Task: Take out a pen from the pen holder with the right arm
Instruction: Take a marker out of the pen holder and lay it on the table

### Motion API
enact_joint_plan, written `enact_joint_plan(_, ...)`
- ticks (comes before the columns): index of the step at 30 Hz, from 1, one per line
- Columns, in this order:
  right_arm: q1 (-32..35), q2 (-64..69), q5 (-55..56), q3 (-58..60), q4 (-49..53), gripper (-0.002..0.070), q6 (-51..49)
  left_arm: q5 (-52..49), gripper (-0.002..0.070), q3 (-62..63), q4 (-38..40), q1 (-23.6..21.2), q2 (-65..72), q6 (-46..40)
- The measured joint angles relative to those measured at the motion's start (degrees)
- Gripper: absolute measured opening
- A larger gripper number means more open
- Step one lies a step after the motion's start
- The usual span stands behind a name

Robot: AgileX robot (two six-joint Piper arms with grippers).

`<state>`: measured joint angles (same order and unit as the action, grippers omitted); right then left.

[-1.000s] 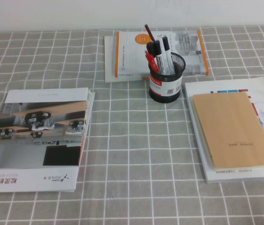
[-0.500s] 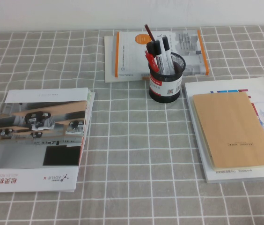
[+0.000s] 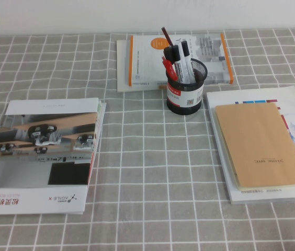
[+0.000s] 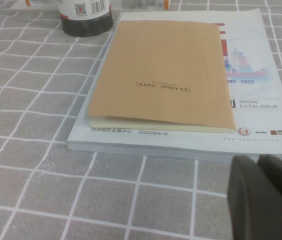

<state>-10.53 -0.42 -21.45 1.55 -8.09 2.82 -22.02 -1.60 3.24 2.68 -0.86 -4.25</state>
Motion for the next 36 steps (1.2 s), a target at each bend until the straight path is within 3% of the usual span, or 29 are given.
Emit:
enact_joint_plan(27,0.0,0.0,0.9,0.0,-0.7,-0.0015,0.0,0.0,-0.0004,0.0,0.0,0.0,0.0,0.0)
enact_joint_plan(30,0.0,0.0,4.6,0.0,-4.9,-0.0015,0.0,0.0,-0.0004,0.0,0.0,0.0,0.0,0.0)
enact_joint_plan(36,0.0,0.0,18.4,0.0,-25.4,-0.0015,0.0,0.0,-0.0004,0.0,0.0,0.0,0.0,0.0)
